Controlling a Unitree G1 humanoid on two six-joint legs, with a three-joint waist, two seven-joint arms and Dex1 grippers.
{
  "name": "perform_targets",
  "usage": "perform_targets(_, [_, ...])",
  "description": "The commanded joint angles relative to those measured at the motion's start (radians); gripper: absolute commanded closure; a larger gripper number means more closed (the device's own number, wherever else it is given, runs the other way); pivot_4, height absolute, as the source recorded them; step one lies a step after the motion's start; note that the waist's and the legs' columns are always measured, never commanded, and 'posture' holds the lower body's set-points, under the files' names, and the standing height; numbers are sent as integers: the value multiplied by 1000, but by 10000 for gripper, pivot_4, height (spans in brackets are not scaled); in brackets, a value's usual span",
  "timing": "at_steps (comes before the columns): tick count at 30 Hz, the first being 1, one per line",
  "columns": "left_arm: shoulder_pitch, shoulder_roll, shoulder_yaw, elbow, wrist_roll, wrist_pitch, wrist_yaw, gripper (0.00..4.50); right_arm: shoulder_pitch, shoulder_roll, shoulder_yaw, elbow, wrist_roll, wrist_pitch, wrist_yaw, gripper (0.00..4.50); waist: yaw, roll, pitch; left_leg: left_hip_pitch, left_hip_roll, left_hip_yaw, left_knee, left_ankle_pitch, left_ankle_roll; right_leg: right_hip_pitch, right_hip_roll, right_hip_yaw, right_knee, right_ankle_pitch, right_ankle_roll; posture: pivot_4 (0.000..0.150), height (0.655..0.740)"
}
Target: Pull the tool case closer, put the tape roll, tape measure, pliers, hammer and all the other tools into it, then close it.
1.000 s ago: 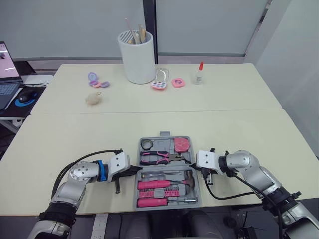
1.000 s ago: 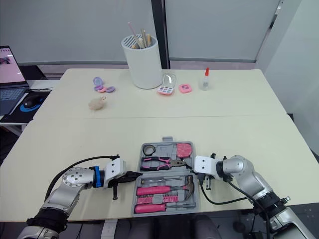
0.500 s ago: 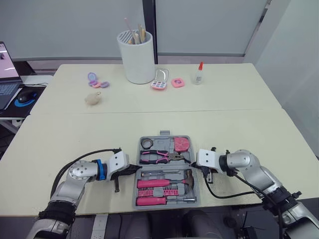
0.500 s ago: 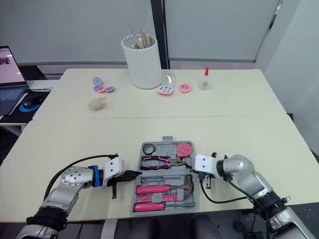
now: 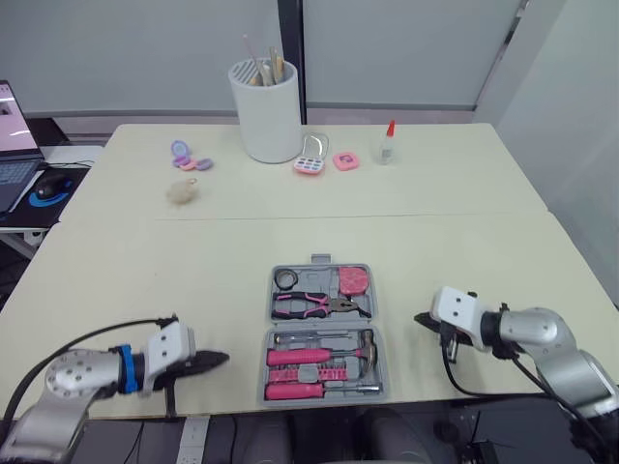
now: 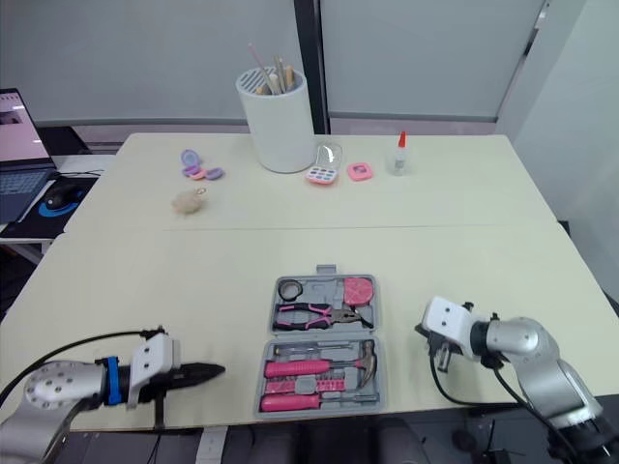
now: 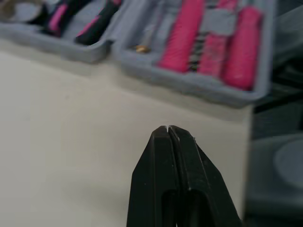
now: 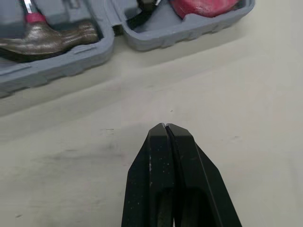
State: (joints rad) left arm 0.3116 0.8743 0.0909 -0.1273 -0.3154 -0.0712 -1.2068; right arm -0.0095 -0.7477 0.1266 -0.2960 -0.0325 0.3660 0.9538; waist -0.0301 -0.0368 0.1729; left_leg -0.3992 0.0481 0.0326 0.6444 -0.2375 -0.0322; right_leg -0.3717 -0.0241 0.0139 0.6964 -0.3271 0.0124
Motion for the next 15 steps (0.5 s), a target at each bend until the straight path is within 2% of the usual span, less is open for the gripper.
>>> perform_targets(1, [48,-10,3,-221,-55,84,49,44915,7,2,-30,-51,26,27,-29,45000,3,0,0,0,0,-1,0,0,0,0,0,-1,1,0,0,1500,7366])
perform_targets(6, [3,-76,-91,-337,-11,171,148,44915,2,16,-12,-54,35,46,-55,45000,5,1,0,1,0,0,1,0,0,1,1,0,0,0,0,1500,7366])
perform_targets(10, [-97,-132,-204,-292,97,176,200,44915,-8,17,6,-44,33,45,-56,45000,4,1,0,0,-1,0,0,0,0,0,4,1,0,0,0,1500,7366])
perform_targets(15, [-168,-151,-294,-205,183,133,201,44915,-24,1,20,-37,18,62,-59,45000,2,1,0,0,0,0,0,0,0,0,4,1,0,0,0,1500,7366])
